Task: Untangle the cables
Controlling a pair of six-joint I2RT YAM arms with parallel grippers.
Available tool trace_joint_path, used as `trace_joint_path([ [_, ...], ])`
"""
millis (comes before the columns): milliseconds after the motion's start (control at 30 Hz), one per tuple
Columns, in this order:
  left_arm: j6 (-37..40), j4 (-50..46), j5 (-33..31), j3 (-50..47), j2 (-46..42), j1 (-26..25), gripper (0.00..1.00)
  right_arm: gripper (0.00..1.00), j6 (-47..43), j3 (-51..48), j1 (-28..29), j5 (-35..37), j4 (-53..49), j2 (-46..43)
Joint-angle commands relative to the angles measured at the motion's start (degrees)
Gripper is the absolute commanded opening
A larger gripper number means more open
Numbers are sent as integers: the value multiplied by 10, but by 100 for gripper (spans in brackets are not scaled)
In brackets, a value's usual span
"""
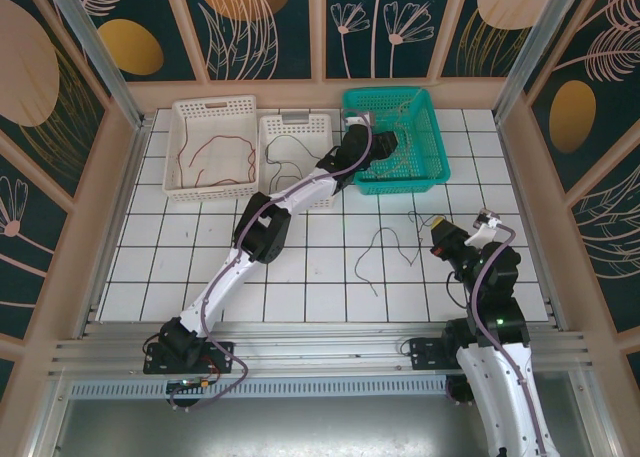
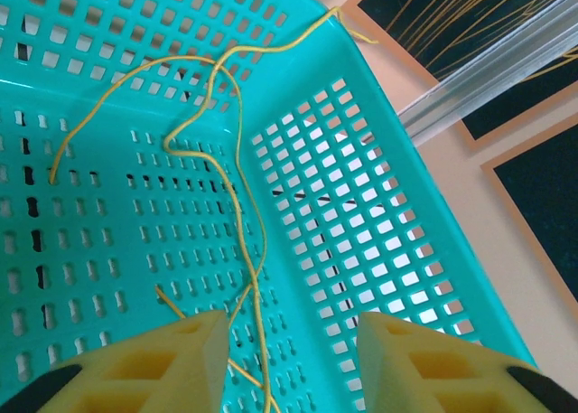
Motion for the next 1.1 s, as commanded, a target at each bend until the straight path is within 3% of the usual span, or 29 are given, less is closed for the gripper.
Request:
trace_joint_path([
  [0, -4, -11, 13, 12, -2, 9, 45, 0, -11, -5, 3, -4, 23, 3],
  [67, -5, -8, 17, 12, -13, 9, 47, 0, -11, 0, 3, -2, 21, 7],
  [267, 23, -17, 22, 12, -78, 11, 67, 0, -29, 50, 3, 7, 14, 48],
  [533, 129, -95, -7, 3, -229, 23, 98, 0, -52, 172, 3, -35, 12, 181],
  [767, 194, -115, -87, -162, -423, 26, 98, 0, -56, 332, 37, -62, 44, 324],
  [1000, 213, -85, -190, -411, -625, 26, 99, 0, -112, 606, 201, 18, 0, 517],
  [1067, 216, -86, -220, -465, -677, 26, 98, 0, -121, 692, 224, 29, -24, 573],
])
